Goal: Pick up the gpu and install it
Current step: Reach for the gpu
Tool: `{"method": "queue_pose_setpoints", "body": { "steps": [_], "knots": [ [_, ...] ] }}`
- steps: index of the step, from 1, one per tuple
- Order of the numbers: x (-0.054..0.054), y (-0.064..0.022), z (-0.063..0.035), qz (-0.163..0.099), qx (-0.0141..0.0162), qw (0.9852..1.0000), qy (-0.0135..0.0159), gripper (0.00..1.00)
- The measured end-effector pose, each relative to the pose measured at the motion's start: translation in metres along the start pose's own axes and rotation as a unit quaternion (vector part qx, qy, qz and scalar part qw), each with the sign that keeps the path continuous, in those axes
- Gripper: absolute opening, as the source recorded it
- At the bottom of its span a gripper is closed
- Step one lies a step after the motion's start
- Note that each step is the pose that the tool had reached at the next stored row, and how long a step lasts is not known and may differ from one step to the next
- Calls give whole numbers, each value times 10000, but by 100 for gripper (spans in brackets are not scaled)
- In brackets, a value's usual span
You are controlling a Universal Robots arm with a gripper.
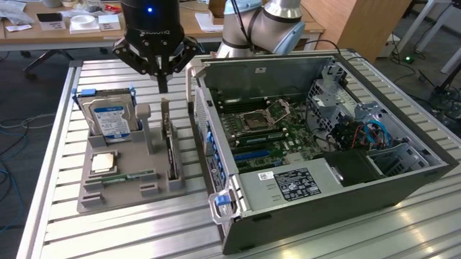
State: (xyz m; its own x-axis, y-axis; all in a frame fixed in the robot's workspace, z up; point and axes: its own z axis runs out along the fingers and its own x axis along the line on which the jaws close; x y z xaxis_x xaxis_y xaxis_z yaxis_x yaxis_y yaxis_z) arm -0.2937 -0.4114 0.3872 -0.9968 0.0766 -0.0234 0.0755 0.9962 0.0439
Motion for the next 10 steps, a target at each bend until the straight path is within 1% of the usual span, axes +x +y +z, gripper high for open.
{"method": "queue_pose_setpoints", "body": {
  "steps": [10],
  "knots": [
    [-11, -143, -6, -1, 27, 10000, -2, 11]
  ]
}}
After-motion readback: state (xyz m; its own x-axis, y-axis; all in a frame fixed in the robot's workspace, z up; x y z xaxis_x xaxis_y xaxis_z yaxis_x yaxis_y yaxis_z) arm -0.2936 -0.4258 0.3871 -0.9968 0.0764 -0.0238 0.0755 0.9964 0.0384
